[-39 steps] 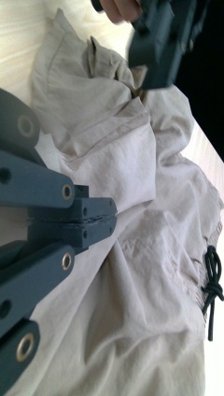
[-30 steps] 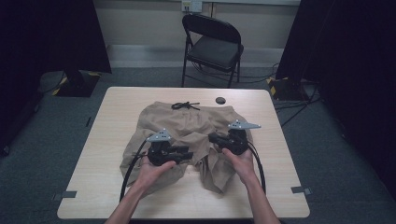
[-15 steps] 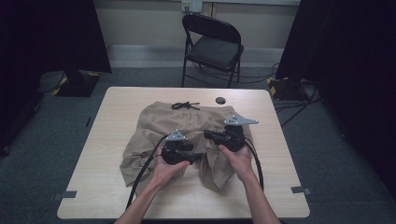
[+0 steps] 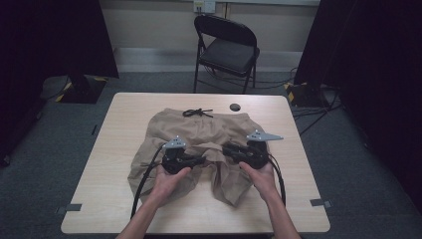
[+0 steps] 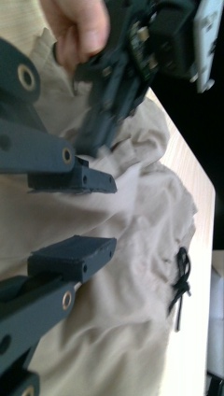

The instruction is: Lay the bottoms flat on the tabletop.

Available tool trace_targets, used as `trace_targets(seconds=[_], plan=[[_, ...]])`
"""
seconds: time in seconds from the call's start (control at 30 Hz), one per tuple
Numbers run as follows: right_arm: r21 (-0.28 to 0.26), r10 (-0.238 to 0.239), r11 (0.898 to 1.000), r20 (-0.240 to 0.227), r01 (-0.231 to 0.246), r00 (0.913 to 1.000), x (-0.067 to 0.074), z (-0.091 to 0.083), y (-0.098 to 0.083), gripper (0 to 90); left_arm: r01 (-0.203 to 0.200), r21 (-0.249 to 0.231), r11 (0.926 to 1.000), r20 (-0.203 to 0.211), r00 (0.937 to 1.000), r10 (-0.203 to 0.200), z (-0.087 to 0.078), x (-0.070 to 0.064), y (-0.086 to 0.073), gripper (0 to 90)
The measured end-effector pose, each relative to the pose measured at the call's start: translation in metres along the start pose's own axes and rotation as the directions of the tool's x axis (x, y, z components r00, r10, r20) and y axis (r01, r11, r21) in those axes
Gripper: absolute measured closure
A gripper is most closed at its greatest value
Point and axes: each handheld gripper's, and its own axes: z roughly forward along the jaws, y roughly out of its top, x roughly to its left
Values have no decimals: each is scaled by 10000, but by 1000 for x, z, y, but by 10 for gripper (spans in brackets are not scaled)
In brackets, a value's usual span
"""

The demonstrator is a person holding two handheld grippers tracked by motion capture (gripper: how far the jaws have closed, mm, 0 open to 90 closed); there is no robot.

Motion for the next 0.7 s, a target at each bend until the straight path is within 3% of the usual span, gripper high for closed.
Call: trace_targets(seconds=[0.2, 0.3, 0.43, 0.5, 0.7], plan=[[-66, 345, 9994, 189, -344, 9992, 5, -25, -31, 665, 1, -193, 9998, -20, 10000, -2, -19, 2, -3, 852], [542, 323, 9980, 257, -337, 9991, 11, -32, -54, 644, 38, -209, 9998, 51, 10000, -37, -24, 1, -5, 852], [1214, 389, 9916, 404, -435, 9984, 15, -37, -83, 522, -50, -217, 9998, 75, 10000, 52, -27, 1, -6, 851], [1423, 435, 9883, 782, -544, 9960, 15, -41, -90, 478, -26, -253, 9997, 79, 10000, 28, -29, 1, -6, 851], [1852, 481, 9804, 1022, -666, 9936, 15, -54, -109, 449, 9, -277, 9996, 119, 9999, -6, -31, 2, -8, 851]])
